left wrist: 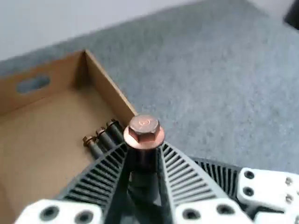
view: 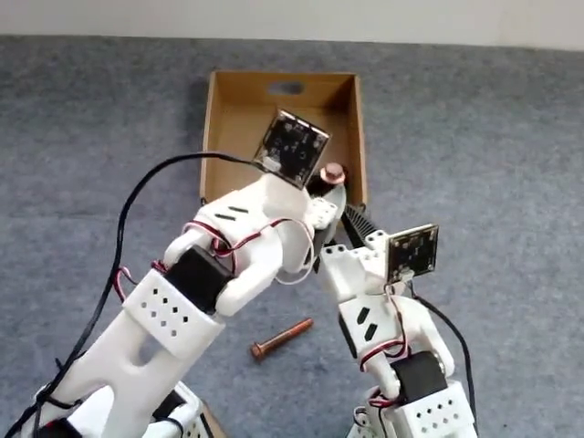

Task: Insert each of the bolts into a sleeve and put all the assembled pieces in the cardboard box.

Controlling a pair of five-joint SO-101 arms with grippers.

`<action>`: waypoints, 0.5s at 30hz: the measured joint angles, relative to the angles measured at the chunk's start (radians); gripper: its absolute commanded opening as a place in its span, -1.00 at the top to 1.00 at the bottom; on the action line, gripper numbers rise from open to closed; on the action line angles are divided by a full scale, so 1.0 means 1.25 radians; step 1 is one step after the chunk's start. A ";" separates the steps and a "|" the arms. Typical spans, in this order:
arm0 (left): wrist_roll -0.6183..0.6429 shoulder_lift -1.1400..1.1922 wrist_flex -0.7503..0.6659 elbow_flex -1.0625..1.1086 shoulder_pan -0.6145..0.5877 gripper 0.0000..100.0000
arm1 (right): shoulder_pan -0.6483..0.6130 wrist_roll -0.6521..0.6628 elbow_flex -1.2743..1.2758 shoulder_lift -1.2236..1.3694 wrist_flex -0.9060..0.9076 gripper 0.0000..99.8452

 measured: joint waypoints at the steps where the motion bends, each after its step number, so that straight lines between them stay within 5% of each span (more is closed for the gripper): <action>1: 0.000 0.000 0.000 0.002 0.000 0.99 | 0.000 0.000 0.000 0.000 0.000 0.99; 9: -0.002 -0.004 0.036 0.027 -0.001 0.96 | -0.001 0.000 0.002 0.002 0.002 0.99; 15: -0.006 -0.025 0.171 -0.026 -0.006 0.54 | -0.001 0.000 0.002 0.002 0.004 0.99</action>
